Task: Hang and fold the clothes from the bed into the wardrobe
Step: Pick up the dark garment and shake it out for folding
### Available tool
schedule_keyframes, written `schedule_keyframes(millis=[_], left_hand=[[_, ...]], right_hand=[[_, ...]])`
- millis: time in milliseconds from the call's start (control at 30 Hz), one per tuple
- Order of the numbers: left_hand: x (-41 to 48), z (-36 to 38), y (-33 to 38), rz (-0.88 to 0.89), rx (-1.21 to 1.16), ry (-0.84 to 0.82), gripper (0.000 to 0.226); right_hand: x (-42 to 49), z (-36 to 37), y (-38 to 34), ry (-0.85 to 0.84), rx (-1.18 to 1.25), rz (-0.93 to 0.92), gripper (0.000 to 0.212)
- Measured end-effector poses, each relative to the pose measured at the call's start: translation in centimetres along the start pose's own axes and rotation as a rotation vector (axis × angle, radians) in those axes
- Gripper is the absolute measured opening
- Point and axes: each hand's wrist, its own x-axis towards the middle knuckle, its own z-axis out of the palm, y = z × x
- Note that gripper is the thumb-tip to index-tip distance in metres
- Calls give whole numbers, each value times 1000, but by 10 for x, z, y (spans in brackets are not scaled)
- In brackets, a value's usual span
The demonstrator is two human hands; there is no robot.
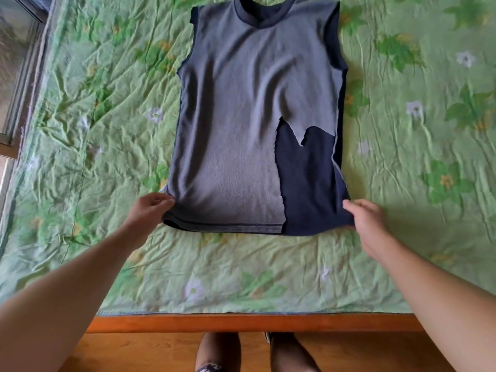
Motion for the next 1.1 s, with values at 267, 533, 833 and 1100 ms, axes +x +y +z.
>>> schedule_keyframes(millis=[267, 533, 833, 1100], left_hand=[[-2, -6, -18, 103, 409, 35, 29], [-29, -6, -16, 309, 718, -57, 38], [-13, -14, 14, -53, 45, -191, 35], [48, -38, 144, -176, -383, -238, 26]], right_hand=[[-9, -7, 35, -25, -328, 60, 20], [-19, -10, 17, 33, -486, -50, 19], [-19, -3, -32, -155, -232, 6, 42], [11, -11, -164, -101, 185, 127, 22]])
